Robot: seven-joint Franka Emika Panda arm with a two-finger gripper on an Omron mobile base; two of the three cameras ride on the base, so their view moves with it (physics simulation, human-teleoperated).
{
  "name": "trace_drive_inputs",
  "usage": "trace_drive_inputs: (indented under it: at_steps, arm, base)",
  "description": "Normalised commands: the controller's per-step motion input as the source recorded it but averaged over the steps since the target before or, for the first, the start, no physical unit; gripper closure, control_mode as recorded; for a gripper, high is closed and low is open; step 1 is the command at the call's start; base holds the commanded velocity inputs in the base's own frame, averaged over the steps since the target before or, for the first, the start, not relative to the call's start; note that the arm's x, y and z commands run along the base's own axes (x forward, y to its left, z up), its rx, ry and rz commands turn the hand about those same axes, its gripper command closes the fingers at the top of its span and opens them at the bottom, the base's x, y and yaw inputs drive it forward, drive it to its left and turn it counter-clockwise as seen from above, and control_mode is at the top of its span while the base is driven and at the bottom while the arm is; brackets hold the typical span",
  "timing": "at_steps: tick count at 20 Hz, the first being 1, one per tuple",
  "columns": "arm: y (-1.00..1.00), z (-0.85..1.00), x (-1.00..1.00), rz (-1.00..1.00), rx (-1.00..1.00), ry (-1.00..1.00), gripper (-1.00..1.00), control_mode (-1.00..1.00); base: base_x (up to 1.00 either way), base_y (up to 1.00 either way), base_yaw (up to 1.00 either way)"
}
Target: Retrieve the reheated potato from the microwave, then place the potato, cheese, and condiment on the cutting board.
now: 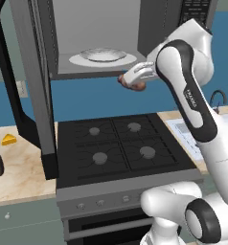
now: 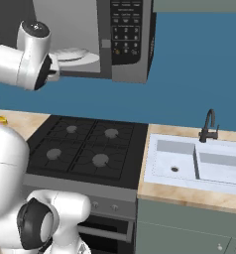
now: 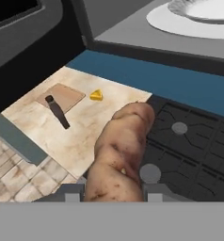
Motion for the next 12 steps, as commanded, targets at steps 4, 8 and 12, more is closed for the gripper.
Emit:
trace_drive_inputs:
  at_steps: [4, 8, 12]
  arm:
    - [-0.01, -0.71, -0.4, 0.01, -0.06, 0.0, 1.0, -1.0]
    - [-0.03, -0.83, -0.24, 0.0, -0.08, 0.0, 1.0, -1.0]
    - [-0.1, -0.86, 0.05, 0.0, -0.04, 0.02, 1.0, -1.0]
  base:
    - [0.0, 0.0, 0.0]
    - [0.0, 0.0, 0.0]
    - [0.0, 0.0, 0.0]
